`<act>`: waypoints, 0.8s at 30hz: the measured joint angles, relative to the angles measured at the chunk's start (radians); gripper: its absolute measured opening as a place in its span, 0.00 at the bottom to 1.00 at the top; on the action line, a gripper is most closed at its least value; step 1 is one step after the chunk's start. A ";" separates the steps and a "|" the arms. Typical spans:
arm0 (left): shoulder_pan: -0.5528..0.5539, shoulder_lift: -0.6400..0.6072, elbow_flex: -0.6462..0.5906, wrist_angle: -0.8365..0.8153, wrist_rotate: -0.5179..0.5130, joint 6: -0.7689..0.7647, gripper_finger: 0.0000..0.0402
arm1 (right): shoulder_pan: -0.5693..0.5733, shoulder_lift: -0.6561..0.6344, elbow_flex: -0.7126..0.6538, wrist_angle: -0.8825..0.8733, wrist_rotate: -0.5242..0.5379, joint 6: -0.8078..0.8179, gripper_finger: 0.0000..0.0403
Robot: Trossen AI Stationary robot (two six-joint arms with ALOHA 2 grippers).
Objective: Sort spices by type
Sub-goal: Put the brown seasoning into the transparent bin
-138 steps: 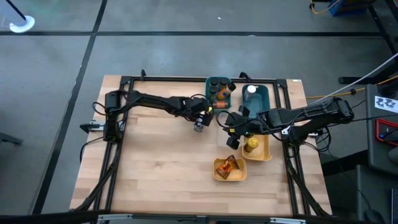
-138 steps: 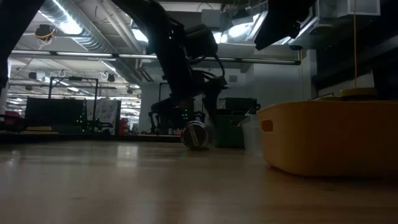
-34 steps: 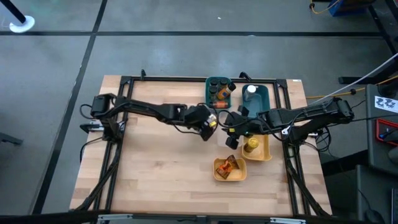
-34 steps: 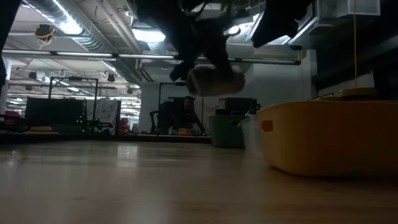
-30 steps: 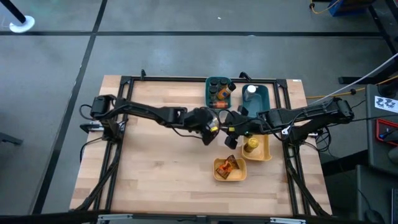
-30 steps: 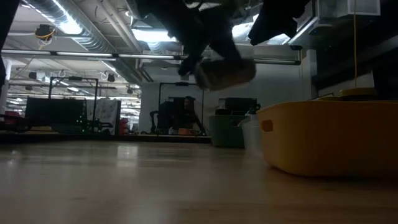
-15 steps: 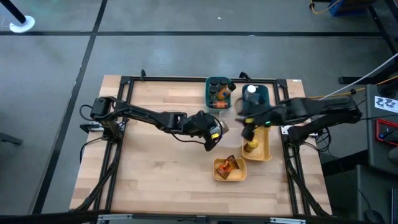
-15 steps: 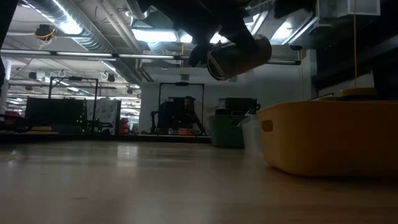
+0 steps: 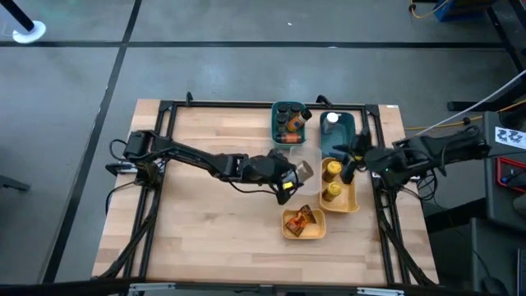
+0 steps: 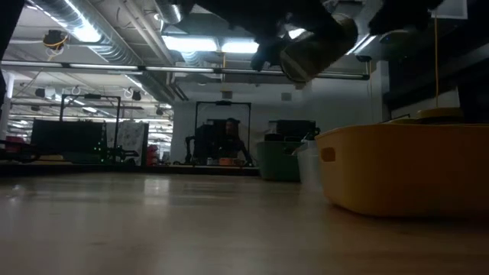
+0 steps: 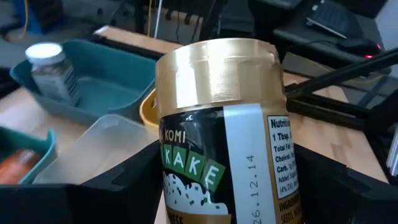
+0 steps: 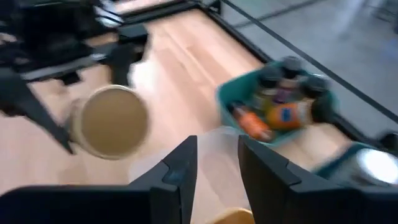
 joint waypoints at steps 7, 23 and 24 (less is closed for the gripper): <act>-0.014 0.072 -0.001 0.189 -0.004 0.080 0.69 | 0.077 -0.045 -0.266 0.294 0.010 -0.083 0.29; 0.001 0.182 -0.002 0.291 -0.004 0.076 0.69 | 0.095 0.007 -0.452 0.583 0.133 -0.058 0.29; 0.001 0.191 -0.002 0.302 -0.003 0.076 0.69 | 0.094 0.014 -0.453 0.599 0.127 -0.058 0.29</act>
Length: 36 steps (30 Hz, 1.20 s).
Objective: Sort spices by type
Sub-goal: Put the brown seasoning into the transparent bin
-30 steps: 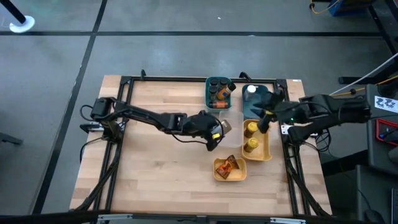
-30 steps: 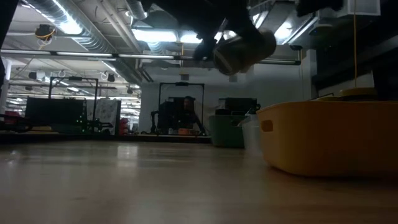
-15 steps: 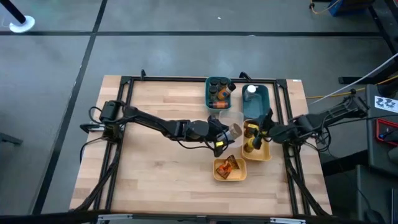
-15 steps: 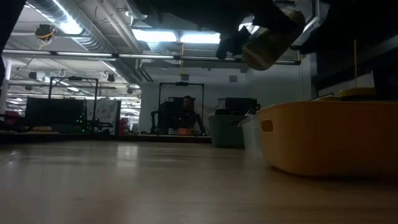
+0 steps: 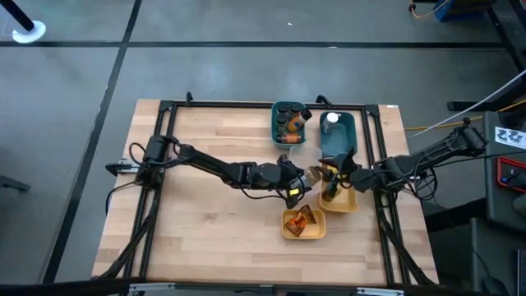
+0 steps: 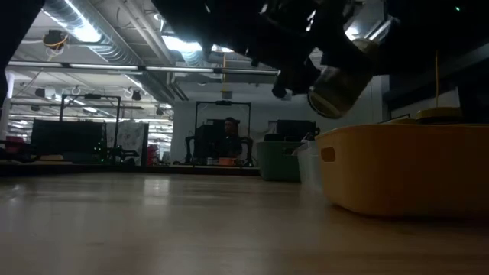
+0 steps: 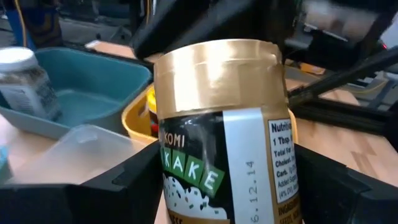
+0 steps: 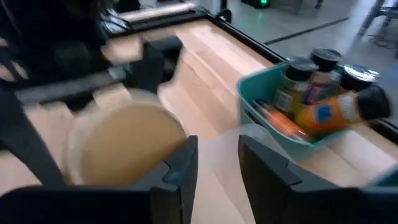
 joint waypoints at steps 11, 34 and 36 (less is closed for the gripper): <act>0.017 0.033 0.000 0.010 0.001 0.002 0.69 | 0.001 0.052 0.005 0.054 0.022 -0.034 0.29; 0.019 0.028 0.002 0.089 -0.002 0.002 0.69 | 0.001 -0.106 0.130 -0.487 0.092 0.067 0.29; 0.019 0.028 0.002 0.106 -0.001 0.002 0.69 | 0.001 -0.105 0.129 -0.539 0.092 0.153 0.29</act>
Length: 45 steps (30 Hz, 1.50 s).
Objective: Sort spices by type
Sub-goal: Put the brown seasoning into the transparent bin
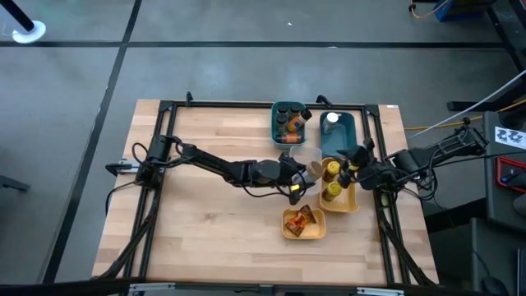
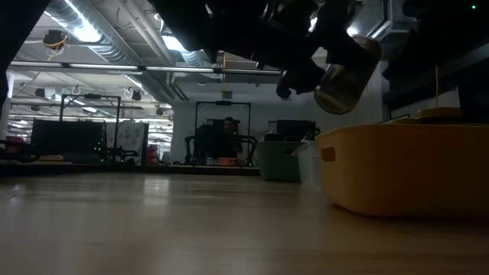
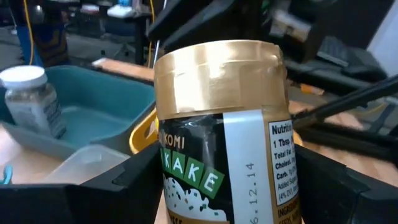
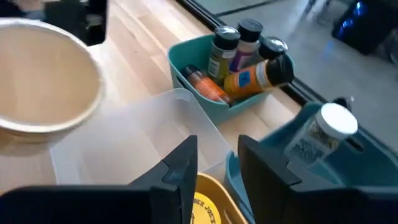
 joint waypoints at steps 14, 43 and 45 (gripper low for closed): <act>0.014 -0.001 0.000 0.067 -0.007 0.053 0.69 | 0.000 0.094 -0.081 0.263 0.016 0.053 0.29; 0.026 0.000 0.000 -0.010 -0.004 0.072 0.69 | 0.000 0.157 -0.081 0.501 -0.041 -0.129 0.29; 0.027 0.001 0.000 -0.030 -0.011 0.071 0.69 | 0.000 0.156 -0.081 0.483 -0.041 -0.149 0.29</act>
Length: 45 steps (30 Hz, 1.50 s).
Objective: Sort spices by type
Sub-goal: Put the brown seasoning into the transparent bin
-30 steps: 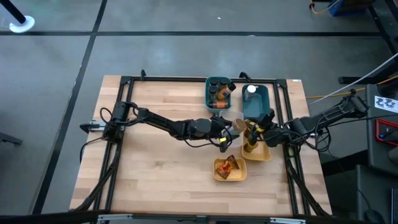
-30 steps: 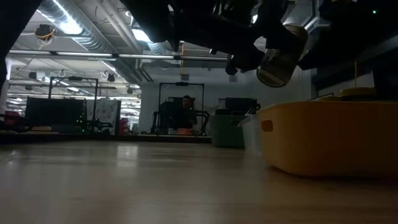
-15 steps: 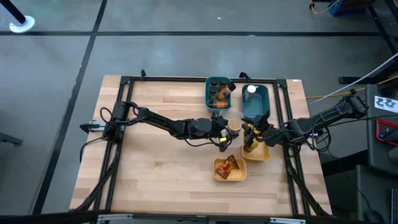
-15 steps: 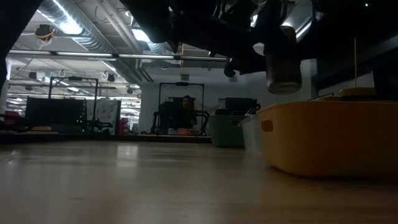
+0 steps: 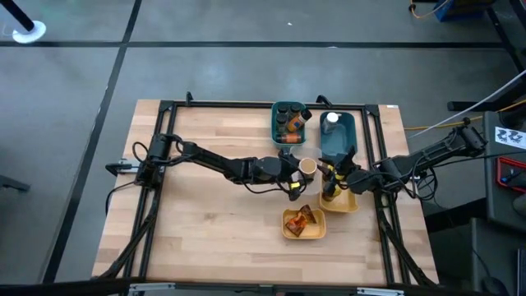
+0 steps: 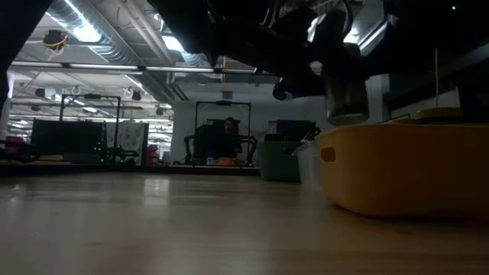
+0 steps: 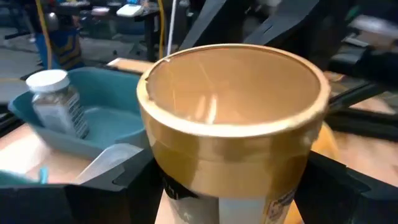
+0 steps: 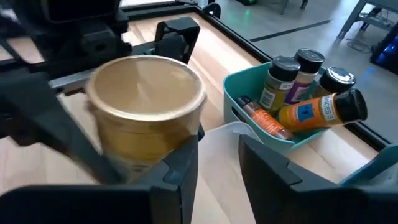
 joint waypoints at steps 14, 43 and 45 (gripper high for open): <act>0.000 0.081 0.000 0.009 -0.067 -0.004 0.69 | 0.000 -0.146 0.006 -0.057 0.048 -0.055 0.29; 0.032 0.152 -0.001 -0.001 -0.098 0.034 0.69 | 0.000 -0.252 0.005 -0.053 -0.031 -0.083 0.29; 0.033 0.152 -0.001 -0.003 -0.098 0.034 0.69 | 0.000 -0.252 0.005 -0.053 -0.031 -0.083 0.29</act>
